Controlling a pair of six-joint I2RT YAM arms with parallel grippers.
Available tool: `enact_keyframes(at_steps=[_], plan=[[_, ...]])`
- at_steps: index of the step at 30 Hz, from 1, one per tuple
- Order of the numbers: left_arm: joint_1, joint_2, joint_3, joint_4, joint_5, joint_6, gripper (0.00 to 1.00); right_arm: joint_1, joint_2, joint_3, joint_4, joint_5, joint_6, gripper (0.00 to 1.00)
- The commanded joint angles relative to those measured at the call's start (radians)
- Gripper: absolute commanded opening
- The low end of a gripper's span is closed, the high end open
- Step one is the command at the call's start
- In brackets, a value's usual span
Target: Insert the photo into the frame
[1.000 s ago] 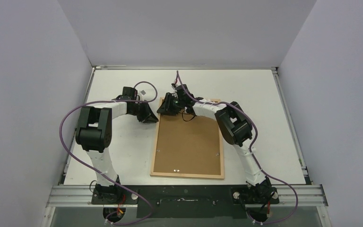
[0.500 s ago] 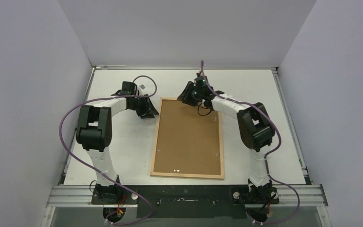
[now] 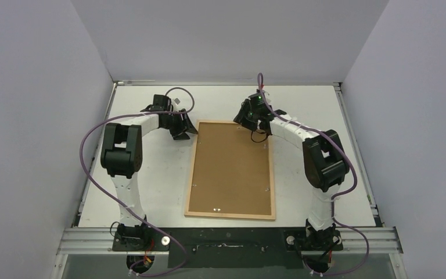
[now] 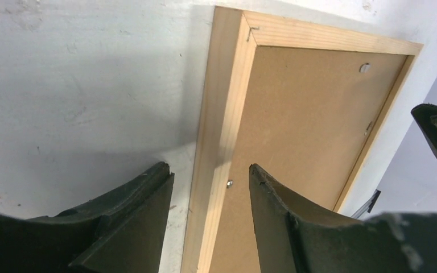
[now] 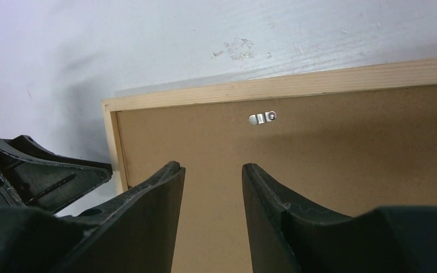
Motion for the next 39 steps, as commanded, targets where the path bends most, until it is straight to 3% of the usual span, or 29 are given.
enact_keyframes(at_steps=[1, 8, 20, 39], plan=[[-0.020, 0.034, 0.079, -0.015, -0.039, 0.031, 0.50, -0.009, 0.028, -0.009, 0.031, 0.012, 0.044, 0.44], [-0.024, 0.073, 0.127, -0.116, -0.079, 0.080, 0.42, -0.012, 0.095, 0.008, 0.074, -0.007, 0.096, 0.41], [-0.024, 0.096, 0.102, -0.140, -0.065, 0.090, 0.21, -0.018, 0.147, 0.004, 0.104, -0.008, 0.117, 0.40], [-0.025, 0.113, 0.113, -0.151, -0.033, 0.086, 0.16, -0.026, 0.196, -0.010, 0.165, 0.036, 0.127, 0.39]])
